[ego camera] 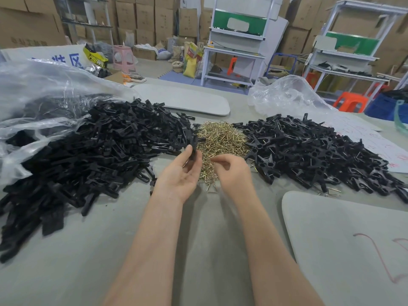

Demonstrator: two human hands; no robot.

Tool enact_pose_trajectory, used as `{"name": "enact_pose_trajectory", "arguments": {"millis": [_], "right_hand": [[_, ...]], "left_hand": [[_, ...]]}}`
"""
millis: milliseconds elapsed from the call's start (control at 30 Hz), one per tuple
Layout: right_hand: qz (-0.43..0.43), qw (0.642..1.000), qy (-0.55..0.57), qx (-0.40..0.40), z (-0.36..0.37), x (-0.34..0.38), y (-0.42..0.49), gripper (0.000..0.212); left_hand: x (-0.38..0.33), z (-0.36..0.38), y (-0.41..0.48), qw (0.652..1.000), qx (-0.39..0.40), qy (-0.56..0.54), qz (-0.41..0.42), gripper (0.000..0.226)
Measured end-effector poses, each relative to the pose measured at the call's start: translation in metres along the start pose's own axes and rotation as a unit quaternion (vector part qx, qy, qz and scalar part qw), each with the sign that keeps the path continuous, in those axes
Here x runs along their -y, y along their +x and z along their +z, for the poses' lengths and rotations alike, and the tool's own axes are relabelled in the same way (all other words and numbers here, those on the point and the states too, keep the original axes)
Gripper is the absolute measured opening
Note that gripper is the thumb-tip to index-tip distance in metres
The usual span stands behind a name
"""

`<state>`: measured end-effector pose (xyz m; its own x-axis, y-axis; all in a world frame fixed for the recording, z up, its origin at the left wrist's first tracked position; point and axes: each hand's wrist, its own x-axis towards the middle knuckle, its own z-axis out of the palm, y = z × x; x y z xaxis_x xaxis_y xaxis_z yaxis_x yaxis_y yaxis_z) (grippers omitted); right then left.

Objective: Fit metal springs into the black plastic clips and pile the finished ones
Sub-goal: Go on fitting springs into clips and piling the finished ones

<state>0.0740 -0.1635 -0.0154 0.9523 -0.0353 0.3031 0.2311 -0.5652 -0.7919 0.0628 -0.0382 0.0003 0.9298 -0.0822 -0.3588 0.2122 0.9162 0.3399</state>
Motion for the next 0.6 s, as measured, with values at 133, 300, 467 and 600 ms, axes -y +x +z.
{"name": "enact_pose_trajectory", "arguments": {"millis": [133,300,467,600], "right_hand": [[0.065,0.994,0.091,0.013,-0.012,0.005,0.001,0.021],[0.114,0.956,0.270,-0.023,-0.024,0.010,0.001,0.018],[0.119,0.927,0.349,-0.071,-0.033,0.011,0.003,0.009],[0.099,0.947,0.298,-0.065,-0.037,0.011,0.003,0.007]], "left_hand": [[0.003,-0.001,0.002,0.998,-0.013,0.063,-0.007,0.009],[0.010,0.002,0.000,0.989,0.016,0.135,0.060,0.006],[0.019,-0.005,0.004,0.708,-0.047,0.610,0.354,0.017],[0.025,-0.008,0.005,0.585,-0.011,0.698,0.413,0.023]]}}
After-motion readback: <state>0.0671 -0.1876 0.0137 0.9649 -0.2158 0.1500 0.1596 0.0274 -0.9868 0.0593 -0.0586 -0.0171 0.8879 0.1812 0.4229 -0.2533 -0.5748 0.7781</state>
